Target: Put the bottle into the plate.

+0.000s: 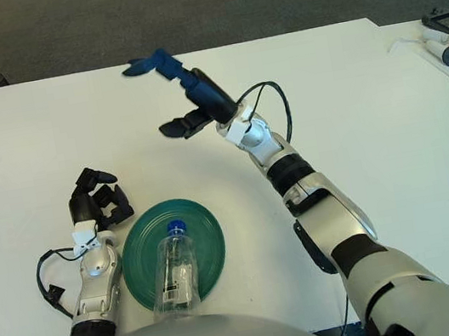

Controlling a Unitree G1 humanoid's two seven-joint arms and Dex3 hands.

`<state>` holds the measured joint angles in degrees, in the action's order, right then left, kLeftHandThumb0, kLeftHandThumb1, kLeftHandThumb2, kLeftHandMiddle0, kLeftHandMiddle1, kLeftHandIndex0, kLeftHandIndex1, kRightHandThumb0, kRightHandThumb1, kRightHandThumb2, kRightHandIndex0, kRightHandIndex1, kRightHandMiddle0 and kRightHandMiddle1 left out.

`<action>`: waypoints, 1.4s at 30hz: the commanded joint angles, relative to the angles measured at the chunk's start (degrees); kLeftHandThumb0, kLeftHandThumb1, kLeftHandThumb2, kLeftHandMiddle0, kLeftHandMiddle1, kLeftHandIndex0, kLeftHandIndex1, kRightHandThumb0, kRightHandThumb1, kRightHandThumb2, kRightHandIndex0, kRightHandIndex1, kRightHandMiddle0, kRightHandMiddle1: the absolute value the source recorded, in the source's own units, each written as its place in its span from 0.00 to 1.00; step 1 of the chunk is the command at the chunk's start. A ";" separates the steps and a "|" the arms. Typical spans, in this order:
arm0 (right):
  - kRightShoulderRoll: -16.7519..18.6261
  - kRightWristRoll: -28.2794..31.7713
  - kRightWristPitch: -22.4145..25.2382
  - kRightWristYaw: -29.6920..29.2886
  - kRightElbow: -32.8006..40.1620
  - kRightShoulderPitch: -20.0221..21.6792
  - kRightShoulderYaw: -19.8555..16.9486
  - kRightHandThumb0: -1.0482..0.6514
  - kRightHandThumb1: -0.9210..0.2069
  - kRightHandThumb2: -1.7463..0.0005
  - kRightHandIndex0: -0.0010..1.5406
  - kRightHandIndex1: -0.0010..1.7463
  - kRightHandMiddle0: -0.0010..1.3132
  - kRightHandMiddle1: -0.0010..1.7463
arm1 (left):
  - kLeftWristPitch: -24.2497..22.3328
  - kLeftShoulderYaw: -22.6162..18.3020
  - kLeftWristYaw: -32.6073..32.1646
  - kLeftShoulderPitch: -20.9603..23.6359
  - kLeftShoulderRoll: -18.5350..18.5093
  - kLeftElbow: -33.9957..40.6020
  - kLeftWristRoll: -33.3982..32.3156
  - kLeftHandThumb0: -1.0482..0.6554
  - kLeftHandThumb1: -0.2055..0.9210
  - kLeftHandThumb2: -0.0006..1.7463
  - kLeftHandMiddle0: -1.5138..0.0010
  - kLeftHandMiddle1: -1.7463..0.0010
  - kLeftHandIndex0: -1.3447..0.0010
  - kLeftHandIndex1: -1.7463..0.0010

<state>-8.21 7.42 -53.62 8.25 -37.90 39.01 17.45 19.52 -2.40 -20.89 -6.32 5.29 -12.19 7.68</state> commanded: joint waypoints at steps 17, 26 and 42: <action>7.22 10.12 13.42 10.06 3.24 -12.59 -13.57 0.27 0.37 0.49 0.04 0.52 0.00 0.71 | -7.42 0.21 2.07 -6.33 1.10 3.26 -0.40 0.28 0.26 0.91 0.12 0.00 0.41 0.00; 8.02 7.19 8.41 8.44 -3.78 -15.32 -18.64 0.25 0.31 0.50 0.03 0.48 0.00 0.66 | -6.97 -0.01 2.63 -6.51 0.86 3.27 -0.53 0.28 0.26 0.92 0.12 0.00 0.40 0.00; 8.81 2.73 5.14 1.99 -11.59 -15.12 -23.67 0.31 0.25 0.48 0.02 0.46 0.00 0.63 | -5.64 -0.48 2.99 -5.62 0.44 1.87 -0.69 0.27 0.23 0.94 0.11 0.00 0.38 0.00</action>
<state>0.35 10.51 -47.63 11.14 -48.49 23.20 -5.21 16.06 -2.50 -18.37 -10.54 5.91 -7.79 7.13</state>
